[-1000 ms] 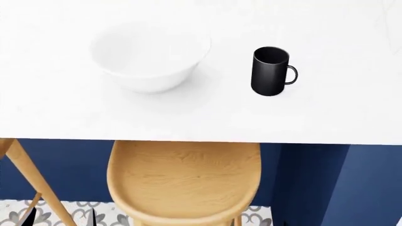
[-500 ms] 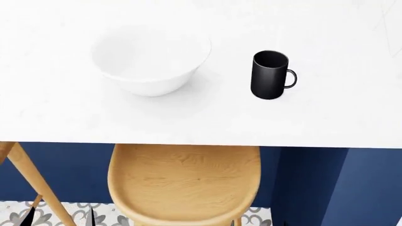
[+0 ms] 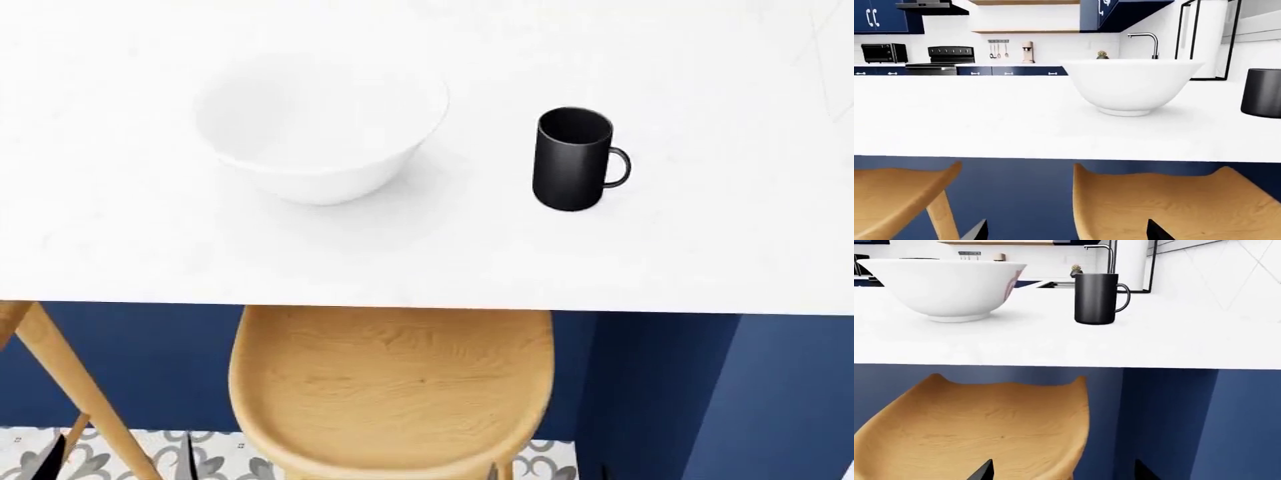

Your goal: Place the cup inside the bowl on the dining table and move the bowl to any counter.

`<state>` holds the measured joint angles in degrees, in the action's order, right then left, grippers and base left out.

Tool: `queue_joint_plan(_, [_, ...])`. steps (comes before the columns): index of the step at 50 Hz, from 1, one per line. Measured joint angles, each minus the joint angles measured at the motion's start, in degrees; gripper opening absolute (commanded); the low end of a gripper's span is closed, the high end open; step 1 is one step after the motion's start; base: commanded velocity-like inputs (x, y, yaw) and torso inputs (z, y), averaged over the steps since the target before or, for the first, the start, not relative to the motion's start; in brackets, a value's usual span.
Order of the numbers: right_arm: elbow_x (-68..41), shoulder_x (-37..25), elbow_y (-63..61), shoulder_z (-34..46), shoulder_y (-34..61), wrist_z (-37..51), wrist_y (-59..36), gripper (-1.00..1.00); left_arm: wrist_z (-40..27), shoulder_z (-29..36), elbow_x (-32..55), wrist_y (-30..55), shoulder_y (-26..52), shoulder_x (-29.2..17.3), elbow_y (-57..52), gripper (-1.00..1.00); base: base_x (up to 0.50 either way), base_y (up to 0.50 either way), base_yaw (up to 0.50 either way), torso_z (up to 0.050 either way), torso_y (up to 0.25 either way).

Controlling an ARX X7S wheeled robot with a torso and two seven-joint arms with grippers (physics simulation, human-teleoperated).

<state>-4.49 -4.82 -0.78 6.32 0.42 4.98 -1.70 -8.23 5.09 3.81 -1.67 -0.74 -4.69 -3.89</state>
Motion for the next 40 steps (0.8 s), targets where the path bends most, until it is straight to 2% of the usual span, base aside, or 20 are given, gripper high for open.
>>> queue_joint_plan(6, [0.6,0.4,-2.9,-1.2,-0.6,-0.1,-1.7,1.0,0.3,-0.8,-0.2,2.1,-0.3,0.4,-2.3,1.0,0.0,0.0,0.0,0.0,0.0])
queue_joint_plan(12, [0.4,-0.5,-11.6,-2.9,0.0,0.8,-8.3,1.0,0.2,-1.0,0.5,9.4,0.3,-0.3,-9.0,1.0,0.0,0.0,0.0,0.0,0.0])
queue_joint_plan(30, [-6.1,-8.3,-37.1,-11.4,13.7,0.3,-43.9,1.0,-0.3,-4.9,6.5,45.0,14.4,-4.9,-30.3,1.0,0.0,0.0,0.0,0.0,0.0])
queue_joint_plan(40, [-10.0,-12.0,-43.8,-16.6,23.1,-0.3,-61.3,1.0,0.2,-7.5,9.7,57.9,22.8,-7.1,-34.4,1.0,0.0,0.0,0.0,0.0,0.0])
